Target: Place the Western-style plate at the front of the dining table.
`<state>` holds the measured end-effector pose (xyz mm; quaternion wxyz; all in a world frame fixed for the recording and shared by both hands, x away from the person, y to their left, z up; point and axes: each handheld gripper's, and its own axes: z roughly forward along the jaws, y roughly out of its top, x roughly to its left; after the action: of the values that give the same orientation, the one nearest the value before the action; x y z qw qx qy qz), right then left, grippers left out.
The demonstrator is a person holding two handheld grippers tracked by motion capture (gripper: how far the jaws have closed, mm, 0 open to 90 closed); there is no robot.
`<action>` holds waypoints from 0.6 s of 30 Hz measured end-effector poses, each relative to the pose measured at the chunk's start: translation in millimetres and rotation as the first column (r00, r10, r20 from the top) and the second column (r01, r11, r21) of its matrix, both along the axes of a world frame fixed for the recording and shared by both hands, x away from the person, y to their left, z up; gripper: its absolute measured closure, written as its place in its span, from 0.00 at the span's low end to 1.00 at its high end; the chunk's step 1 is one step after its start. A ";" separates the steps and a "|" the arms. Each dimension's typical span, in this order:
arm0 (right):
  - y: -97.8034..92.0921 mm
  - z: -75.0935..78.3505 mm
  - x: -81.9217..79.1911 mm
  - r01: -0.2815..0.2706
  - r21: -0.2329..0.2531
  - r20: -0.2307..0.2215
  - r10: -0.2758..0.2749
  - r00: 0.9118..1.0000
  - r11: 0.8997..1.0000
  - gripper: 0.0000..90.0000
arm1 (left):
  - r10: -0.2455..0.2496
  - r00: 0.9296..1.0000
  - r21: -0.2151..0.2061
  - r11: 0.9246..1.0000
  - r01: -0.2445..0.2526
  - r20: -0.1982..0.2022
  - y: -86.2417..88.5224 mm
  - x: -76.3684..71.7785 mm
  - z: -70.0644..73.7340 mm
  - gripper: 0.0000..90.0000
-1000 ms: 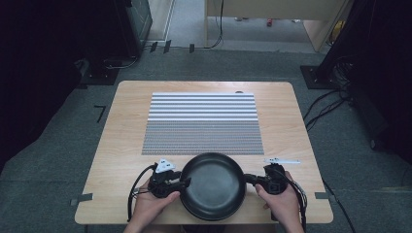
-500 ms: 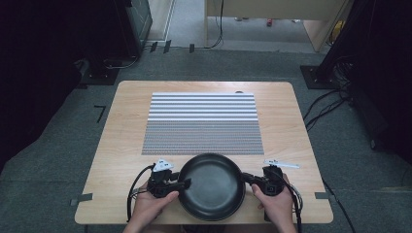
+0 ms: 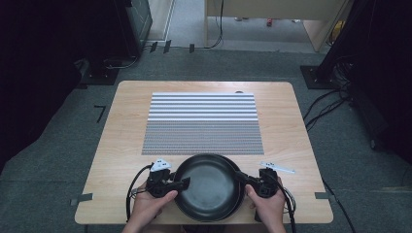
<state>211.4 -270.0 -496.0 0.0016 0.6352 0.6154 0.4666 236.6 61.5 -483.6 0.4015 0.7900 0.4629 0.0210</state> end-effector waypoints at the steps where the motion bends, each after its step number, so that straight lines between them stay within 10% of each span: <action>1: 0.0 0.0 0.0 0.000 0.000 0.000 0.000 1.000 1.000 0.94 | 0.000 1.000 0.000 1.000 0.000 0.000 0.0 0.0 0.0 0.56; 11: 14.4 -2.5 -3.5 -0.030 -0.118 0.061 0.038 0.997 0.993 0.85 | -0.011 0.999 -0.015 1.000 0.010 -0.041 14.1 1.1 4.5 0.67; 18: 15.9 -5.2 -6.0 0.001 -0.099 0.072 0.006 0.997 0.995 0.86 | -0.075 0.992 -0.037 0.997 0.071 -0.100 19.5 -2.9 5.1 0.68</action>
<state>205.3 -254.0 -501.3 0.0550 0.6162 0.6381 0.4583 233.7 80.9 -478.5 0.3913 0.7995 0.4537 -0.0416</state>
